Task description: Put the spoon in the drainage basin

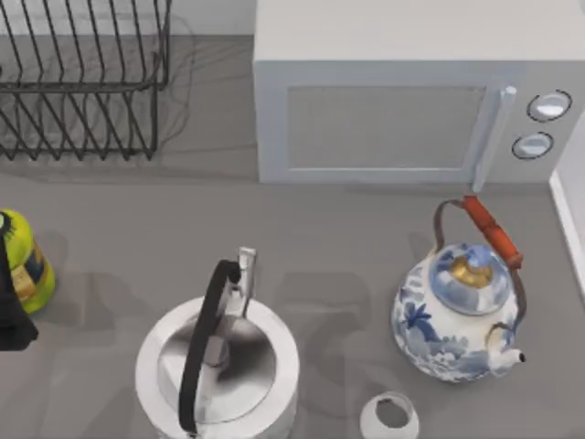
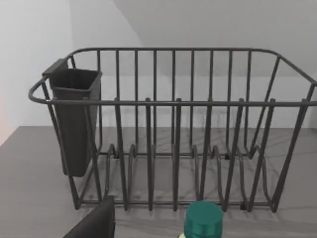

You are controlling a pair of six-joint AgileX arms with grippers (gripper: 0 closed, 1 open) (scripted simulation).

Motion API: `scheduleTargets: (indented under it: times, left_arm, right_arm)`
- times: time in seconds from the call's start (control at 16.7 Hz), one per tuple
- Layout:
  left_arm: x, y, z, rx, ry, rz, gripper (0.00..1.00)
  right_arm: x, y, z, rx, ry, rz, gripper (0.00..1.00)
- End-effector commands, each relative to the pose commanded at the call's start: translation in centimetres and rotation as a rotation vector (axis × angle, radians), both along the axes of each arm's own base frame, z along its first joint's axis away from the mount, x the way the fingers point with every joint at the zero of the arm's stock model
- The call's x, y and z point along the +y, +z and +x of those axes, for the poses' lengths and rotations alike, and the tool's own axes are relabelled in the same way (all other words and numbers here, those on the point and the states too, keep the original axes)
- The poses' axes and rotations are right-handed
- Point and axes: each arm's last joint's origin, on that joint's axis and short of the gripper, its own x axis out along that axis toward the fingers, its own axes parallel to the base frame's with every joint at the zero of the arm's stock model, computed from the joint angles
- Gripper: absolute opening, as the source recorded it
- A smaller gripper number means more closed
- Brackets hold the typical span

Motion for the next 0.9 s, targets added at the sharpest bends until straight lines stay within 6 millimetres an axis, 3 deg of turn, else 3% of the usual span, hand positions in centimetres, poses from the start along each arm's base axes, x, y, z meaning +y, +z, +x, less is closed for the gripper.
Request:
scheduleTargets:
  times: [0.18,0.9]
  left_arm:
    - [0.0,0.0,0.0,0.0,0.0,0.0,1.0]
    - [0.0,0.0,0.0,0.0,0.0,0.0,1.0]
  right_arm:
    - [0.0,0.0,0.0,0.0,0.0,0.0,1.0]
    - [0.0,0.0,0.0,0.0,0.0,0.0,0.1]
